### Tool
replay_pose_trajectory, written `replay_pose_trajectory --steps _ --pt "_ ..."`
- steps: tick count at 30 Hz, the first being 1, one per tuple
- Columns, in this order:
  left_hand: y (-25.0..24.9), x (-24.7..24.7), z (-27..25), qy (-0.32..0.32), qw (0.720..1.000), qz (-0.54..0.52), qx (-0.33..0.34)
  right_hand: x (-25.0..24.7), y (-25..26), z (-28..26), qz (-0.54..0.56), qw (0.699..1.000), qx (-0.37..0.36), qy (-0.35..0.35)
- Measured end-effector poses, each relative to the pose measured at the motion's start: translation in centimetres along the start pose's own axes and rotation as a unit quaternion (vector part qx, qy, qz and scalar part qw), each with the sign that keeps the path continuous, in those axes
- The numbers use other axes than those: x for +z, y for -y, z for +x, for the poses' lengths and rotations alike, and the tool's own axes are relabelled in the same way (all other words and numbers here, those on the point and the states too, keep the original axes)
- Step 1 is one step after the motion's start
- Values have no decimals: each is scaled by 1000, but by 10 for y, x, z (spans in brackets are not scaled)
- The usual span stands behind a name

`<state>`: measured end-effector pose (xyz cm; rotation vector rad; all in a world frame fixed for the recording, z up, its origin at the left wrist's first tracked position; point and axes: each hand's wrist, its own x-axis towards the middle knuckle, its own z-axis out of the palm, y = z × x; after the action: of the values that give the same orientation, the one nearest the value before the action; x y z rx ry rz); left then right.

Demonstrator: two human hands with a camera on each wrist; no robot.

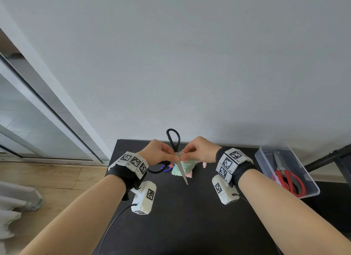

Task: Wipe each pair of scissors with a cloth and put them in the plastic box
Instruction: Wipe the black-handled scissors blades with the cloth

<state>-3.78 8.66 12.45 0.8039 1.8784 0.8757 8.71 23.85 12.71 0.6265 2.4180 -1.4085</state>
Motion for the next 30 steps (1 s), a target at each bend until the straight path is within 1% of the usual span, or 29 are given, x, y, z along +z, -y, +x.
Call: replay_pose_trajectory --steps 4,8,15,19,21,23,27,30 --pt "-2 -1 0 -1 1000 -7 5 -6 0 -5 7 1000 -3 -4" --pt "-3 -5 0 11 1000 -4 6 -8 -3 -5 16 1000 -5 -9" --pt "6 -21 -12 1 1000 16 -12 -14 -19 -8 6 1000 8 -14" --pt "18 -31 -17 -2 999 28 -31 -22 -30 -10 22 998 19 -56" --pt "22 -32 -17 -4 999 27 -36 -24 -28 -12 58 995 9 -77" --pt "20 -28 -18 7 999 36 -34 -22 -19 -13 82 993 -10 -83" --pt "12 -17 -14 14 999 39 -20 -10 -3 -9 96 994 -34 -49" --pt "6 -12 -10 10 999 42 -10 0 0 -3 83 996 -32 -27"
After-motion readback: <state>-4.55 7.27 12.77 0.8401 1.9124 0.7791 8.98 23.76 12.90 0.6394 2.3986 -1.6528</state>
